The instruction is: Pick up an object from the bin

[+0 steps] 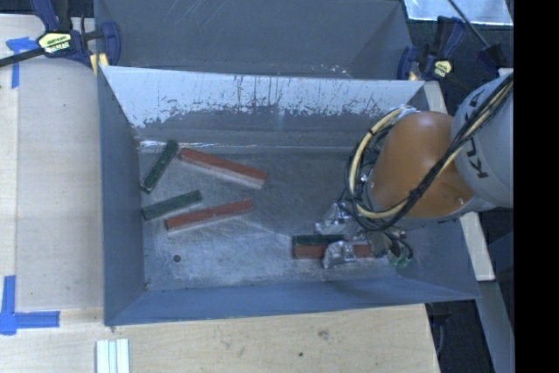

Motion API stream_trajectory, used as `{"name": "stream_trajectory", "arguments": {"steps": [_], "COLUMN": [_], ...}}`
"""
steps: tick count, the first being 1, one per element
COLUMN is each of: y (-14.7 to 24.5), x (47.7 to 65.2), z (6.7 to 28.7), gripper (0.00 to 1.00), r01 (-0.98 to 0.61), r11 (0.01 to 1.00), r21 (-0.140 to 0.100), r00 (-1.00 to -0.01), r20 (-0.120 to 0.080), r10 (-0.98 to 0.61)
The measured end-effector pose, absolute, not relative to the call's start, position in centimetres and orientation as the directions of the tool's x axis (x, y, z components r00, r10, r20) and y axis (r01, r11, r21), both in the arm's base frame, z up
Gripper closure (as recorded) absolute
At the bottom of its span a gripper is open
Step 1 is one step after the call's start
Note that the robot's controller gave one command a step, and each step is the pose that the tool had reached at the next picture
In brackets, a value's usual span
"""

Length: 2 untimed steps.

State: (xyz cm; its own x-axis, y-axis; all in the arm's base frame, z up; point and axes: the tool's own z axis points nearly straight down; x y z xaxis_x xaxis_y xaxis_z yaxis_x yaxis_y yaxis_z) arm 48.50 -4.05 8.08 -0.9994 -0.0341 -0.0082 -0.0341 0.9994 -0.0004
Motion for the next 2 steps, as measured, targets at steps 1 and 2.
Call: {"name": "stream_trajectory", "arguments": {"steps": [1,2], "y": [-4.0,-3.1], "x": [48.5,48.3], "z": [8.1,22.4], "gripper": [1.00,1.00], "r01": [-0.034,-0.067], "r11": [0.999,0.998], "r21": [0.000,-0.001], "r00": [-0.999,-0.998], "r20": [-0.008,-0.003], "r10": [-0.034,-0.067]}}
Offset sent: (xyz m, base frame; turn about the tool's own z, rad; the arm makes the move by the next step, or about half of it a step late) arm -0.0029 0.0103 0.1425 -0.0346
